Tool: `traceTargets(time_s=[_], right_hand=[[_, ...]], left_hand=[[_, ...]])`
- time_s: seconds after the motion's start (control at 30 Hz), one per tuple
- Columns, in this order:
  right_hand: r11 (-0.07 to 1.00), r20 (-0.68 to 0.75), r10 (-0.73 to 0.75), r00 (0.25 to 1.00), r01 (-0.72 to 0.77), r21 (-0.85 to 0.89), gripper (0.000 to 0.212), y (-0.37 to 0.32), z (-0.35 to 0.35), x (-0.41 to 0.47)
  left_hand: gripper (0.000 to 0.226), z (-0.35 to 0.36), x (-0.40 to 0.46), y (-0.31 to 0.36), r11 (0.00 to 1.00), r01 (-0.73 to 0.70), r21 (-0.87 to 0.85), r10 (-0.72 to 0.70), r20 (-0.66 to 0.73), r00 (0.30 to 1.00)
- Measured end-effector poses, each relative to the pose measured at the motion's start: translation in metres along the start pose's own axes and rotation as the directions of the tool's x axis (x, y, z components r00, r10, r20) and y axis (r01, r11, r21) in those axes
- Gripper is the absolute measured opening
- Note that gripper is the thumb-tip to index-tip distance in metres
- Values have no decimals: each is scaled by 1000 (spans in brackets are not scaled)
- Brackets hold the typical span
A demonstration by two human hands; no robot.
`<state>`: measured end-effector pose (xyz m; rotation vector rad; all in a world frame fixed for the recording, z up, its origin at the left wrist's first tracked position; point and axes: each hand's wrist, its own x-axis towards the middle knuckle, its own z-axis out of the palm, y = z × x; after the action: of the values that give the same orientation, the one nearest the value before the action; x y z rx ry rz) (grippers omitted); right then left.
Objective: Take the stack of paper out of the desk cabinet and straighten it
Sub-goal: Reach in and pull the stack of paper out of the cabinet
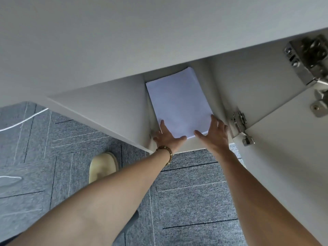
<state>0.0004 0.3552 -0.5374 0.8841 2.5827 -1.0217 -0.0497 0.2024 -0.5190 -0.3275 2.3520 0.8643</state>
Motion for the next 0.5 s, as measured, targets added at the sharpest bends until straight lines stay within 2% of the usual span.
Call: traceTargets(time_s=[0.13,0.23,0.4,0.5], right_hand=[[999,-15,5,1000,-4,55,100,8,3,-24],[997,44,29,999,-32,76,107,19,8,-55],[980,157,152,976,-169,102,112,41,17,-111],[971,161,194,968,-213,111,105,51,23,-123]], left_hand=[[113,3,-14,-14,998,-36,45,36,-3,999],[108,7,-42,-32,990,-47,136,51,-26,998],[106,19,-83,-66,995,4,103,-4,3,1000],[105,22,-95,-79,995,37,90,-36,-20,999]])
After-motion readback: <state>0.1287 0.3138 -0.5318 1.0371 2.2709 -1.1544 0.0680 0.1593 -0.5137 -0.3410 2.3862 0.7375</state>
